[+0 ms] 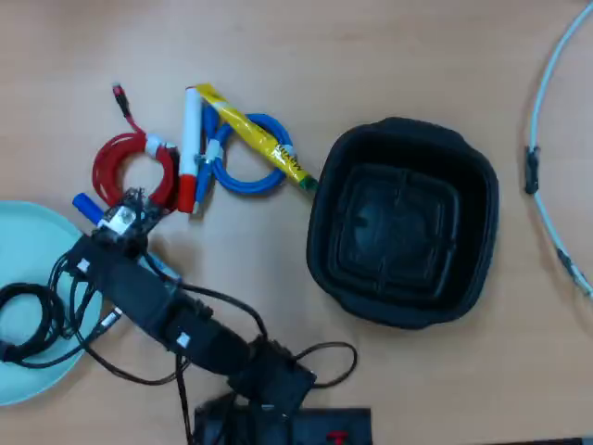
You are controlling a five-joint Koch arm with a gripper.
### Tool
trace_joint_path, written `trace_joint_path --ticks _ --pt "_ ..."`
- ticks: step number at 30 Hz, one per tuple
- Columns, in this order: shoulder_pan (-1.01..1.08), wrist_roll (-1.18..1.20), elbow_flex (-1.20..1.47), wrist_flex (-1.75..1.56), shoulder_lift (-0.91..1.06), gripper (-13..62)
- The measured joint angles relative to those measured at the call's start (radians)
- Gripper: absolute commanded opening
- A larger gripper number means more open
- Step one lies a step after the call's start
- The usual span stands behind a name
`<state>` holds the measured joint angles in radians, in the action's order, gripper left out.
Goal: Pick up the blue pen and put it in the black bowl
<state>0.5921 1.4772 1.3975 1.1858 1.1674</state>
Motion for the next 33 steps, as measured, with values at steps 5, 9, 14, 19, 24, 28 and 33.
trace_joint_path --ticks 5,9,14,19,24,28,33 --pt "0.009 0.000 -0.003 -0.015 -0.060 49.7" --pt "0.029 -0.002 -0.044 -0.037 -0.095 49.7" --pt "0.040 0.000 -0.048 -0.080 -0.109 49.7" --pt "0.040 0.003 -0.052 -0.087 -0.129 49.7" --pt "0.038 0.031 -0.057 -0.097 -0.132 46.5" --pt "0.038 0.049 -0.044 -0.107 -0.133 34.6" --pt "0.038 0.098 0.008 -0.118 -0.133 20.7"
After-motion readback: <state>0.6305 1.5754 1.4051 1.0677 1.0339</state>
